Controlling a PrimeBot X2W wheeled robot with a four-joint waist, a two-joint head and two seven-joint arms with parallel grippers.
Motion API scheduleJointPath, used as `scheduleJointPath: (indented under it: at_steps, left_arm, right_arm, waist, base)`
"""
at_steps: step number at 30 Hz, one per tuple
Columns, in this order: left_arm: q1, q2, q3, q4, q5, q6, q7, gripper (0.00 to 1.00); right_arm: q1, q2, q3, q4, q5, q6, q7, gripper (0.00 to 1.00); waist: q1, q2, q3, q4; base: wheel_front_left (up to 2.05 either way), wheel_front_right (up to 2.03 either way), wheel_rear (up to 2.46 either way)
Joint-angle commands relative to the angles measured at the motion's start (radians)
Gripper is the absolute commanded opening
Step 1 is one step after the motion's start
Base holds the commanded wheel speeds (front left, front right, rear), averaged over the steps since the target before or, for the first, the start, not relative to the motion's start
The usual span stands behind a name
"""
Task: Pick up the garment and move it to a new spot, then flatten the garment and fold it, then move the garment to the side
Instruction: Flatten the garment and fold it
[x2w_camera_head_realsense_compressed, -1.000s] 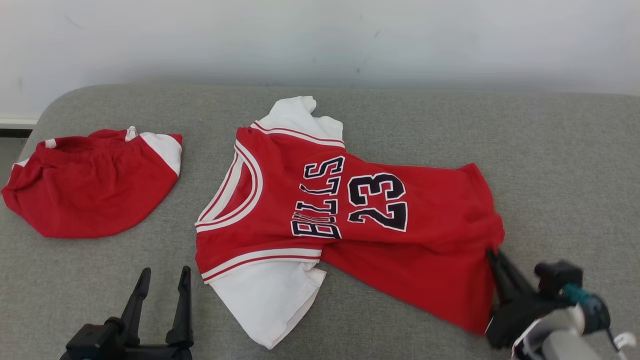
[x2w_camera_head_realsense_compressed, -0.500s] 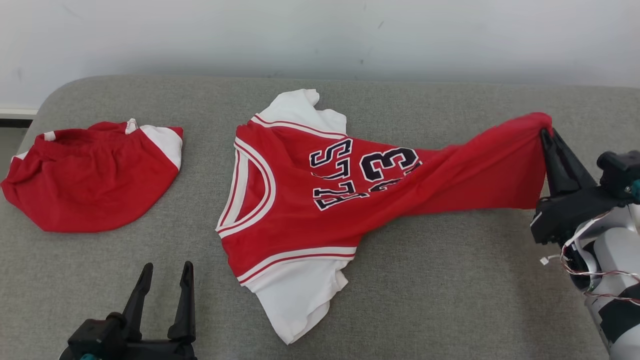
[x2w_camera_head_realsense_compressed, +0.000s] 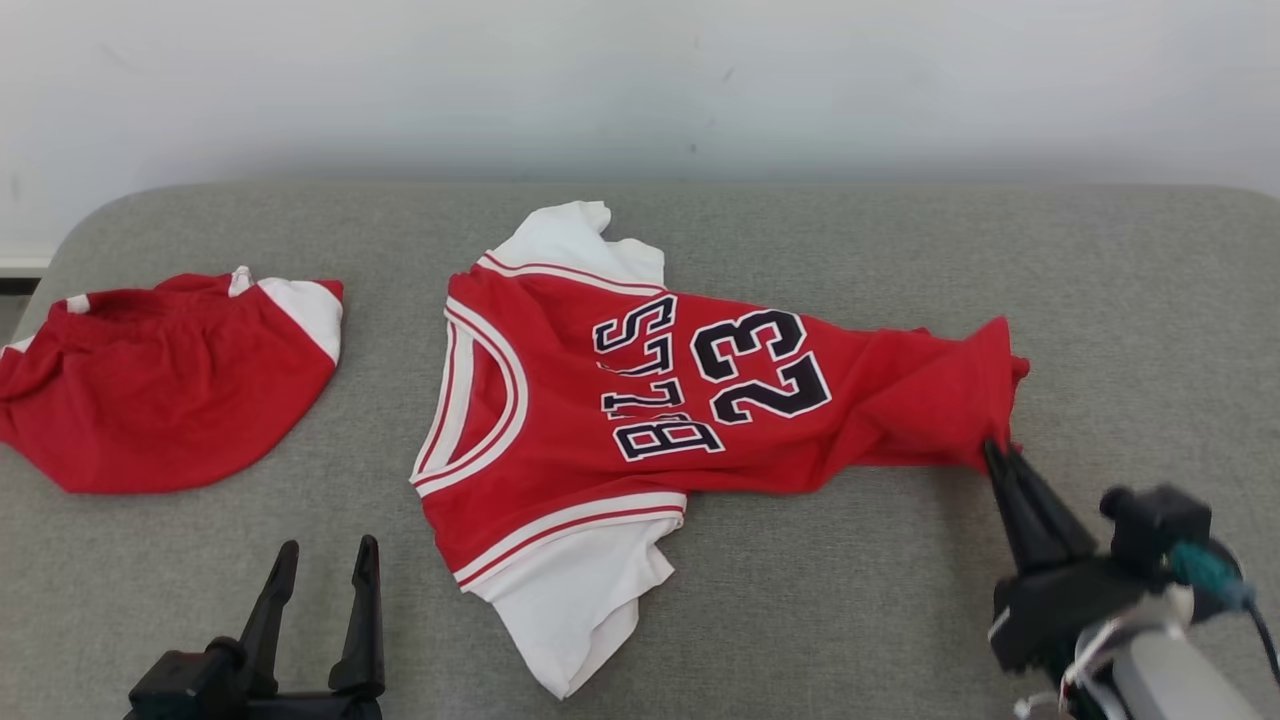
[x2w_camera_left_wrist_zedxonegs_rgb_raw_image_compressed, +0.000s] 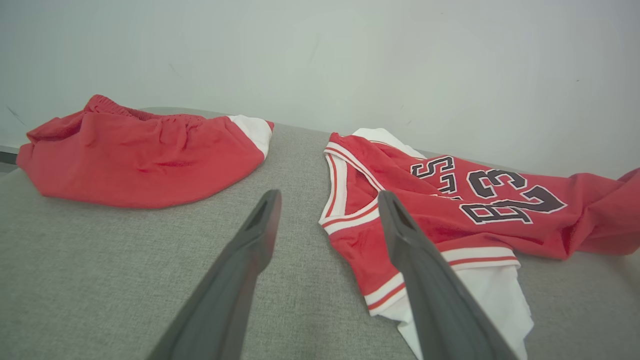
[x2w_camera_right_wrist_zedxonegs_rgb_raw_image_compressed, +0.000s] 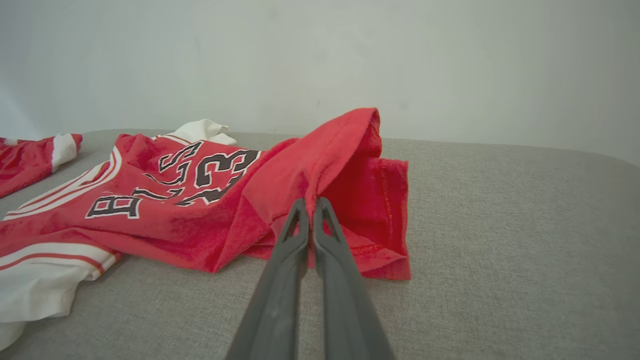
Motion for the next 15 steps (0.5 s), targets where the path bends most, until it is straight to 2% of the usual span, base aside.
scheduleJointPath:
  at_steps: [1, 7, 13, 14, 15]
  left_arm:
    - [0.012, -0.002, 0.004, -0.001, -0.002, 0.001, -0.001, 1.00]
    - [0.030, -0.001, 0.013, -0.005, 0.003, 0.001, -0.001, 1.00]
    - [0.034, 0.004, 0.013, -0.002, 0.001, 0.001, -0.001, 1.00]
    - [0.037, 0.004, 0.015, -0.003, 0.000, 0.001, -0.001, 1.00]
    - [0.040, 0.005, 0.017, -0.003, 0.000, 0.001, -0.001, 1.00]
  right_arm:
    - [0.048, 0.006, -0.012, -0.038, -0.003, -0.003, -0.004, 0.00]
    - [0.266, 0.018, -0.072, -0.196, -0.032, -0.003, -0.005, 0.00]
    - [0.423, 0.040, -0.118, -0.251, -0.022, -0.003, -0.004, 0.00]
    - [0.430, 0.045, -0.128, -0.261, -0.025, -0.003, -0.004, 0.44]
    - [0.438, 0.051, -0.135, -0.268, -0.026, -0.003, -0.004, 1.00]
  waist:
    - [0.0001, 0.0000, -0.009, -0.013]
    - [0.0001, 0.0000, -0.020, -0.041]
    - [0.0001, 0.0000, -0.028, -0.059]
    - [0.0001, 0.0000, -0.030, -0.063]
    - [0.0001, 0.0000, -0.032, -0.066]
  base:
    - [0.00, 0.00, 0.00]
    - [0.00, 0.00, 0.00]
    - [0.00, 0.00, 0.00]
    - [0.00, 0.00, 0.00]
    - [0.00, 0.00, 0.00]
